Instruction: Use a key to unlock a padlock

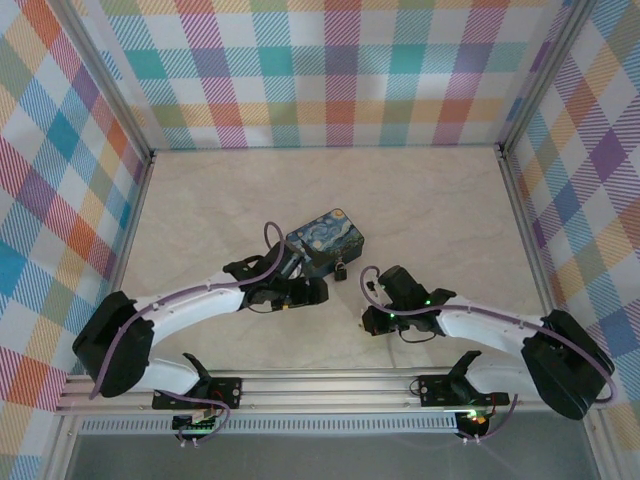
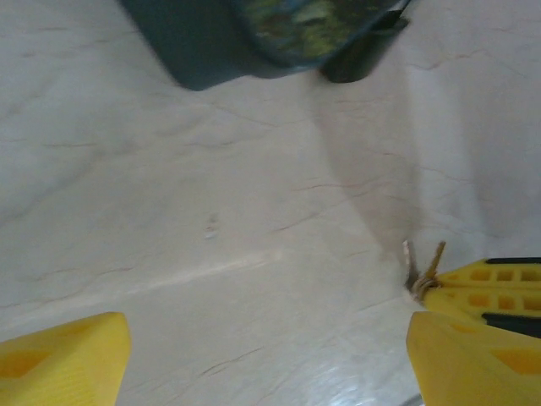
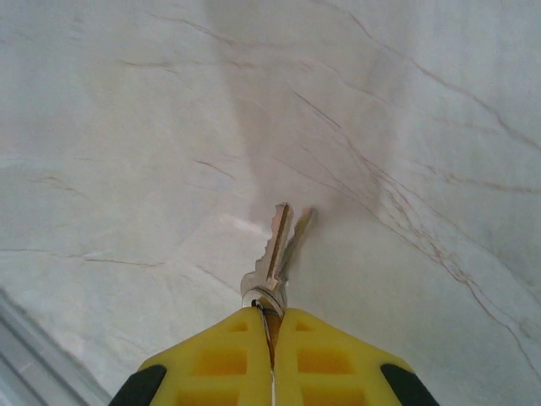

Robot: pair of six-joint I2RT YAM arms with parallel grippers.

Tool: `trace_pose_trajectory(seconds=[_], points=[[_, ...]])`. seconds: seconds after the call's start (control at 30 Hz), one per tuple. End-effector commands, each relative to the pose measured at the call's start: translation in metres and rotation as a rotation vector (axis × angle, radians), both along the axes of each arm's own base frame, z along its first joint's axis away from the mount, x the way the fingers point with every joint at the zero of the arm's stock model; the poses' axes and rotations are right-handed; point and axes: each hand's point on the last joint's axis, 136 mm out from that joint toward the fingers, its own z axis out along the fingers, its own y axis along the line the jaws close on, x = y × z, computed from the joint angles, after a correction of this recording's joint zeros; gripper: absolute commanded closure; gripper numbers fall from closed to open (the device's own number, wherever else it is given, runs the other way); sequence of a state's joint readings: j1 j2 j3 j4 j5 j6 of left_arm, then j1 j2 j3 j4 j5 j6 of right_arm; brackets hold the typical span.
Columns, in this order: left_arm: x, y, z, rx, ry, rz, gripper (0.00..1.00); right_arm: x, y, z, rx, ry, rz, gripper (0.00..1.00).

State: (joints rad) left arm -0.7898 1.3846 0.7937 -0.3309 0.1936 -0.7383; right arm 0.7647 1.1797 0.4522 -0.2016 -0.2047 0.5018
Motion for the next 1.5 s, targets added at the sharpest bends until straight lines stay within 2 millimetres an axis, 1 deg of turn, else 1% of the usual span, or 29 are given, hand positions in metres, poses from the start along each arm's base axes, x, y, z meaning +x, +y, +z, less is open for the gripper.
trace_pose_trajectory(seconds=[0.0, 0.07, 0.2, 0.33, 0.53, 0.7, 0.77, 0.9, 1.0, 1.17, 1.4, 1.47], points=[[-0.001, -0.029, 0.004, -0.142, 0.037, -0.014, 0.19, 0.004, 0.017, 0.029, 0.131, -0.114, 0.115, 1.00], [0.000, -0.036, 0.002, -0.184, 0.057, 0.000, 0.22, 0.003, 0.021, 0.040, 0.183, -0.148, 0.153, 1.00], [0.002, -0.051, 0.003, -0.268, 0.085, 0.013, 0.30, -0.001, 0.029, 0.054, 0.274, -0.174, 0.233, 1.00], [0.004, -0.059, 0.005, -0.308, 0.095, 0.010, 0.36, -0.005, 0.036, 0.064, 0.332, -0.193, 0.293, 1.00], [0.002, -0.063, 0.014, -0.336, 0.071, -0.033, 0.46, -0.001, 0.038, 0.060, 0.323, -0.164, 0.302, 1.00], [-0.003, -0.066, 0.022, -0.354, 0.034, -0.117, 0.49, 0.003, 0.042, 0.055, 0.313, -0.131, 0.306, 1.00], [-0.006, -0.067, 0.022, -0.348, 0.033, -0.148, 0.51, 0.005, 0.043, 0.057, 0.320, -0.135, 0.307, 1.00], [-0.009, -0.068, 0.014, -0.326, 0.041, -0.185, 0.54, 0.006, 0.046, 0.062, 0.333, -0.142, 0.315, 1.00], [-0.010, -0.070, 0.010, -0.329, 0.047, -0.199, 0.58, 0.007, 0.047, 0.063, 0.335, -0.141, 0.318, 1.00], [-0.011, -0.076, 0.012, -0.347, 0.045, -0.217, 0.61, 0.008, 0.047, 0.062, 0.332, -0.132, 0.318, 1.00], [-0.014, -0.076, 0.009, -0.350, 0.055, -0.227, 0.71, 0.011, 0.047, 0.062, 0.333, -0.135, 0.313, 1.00], [-0.014, -0.076, 0.008, -0.354, 0.058, -0.226, 0.72, 0.011, 0.048, 0.061, 0.333, -0.134, 0.315, 1.00]])
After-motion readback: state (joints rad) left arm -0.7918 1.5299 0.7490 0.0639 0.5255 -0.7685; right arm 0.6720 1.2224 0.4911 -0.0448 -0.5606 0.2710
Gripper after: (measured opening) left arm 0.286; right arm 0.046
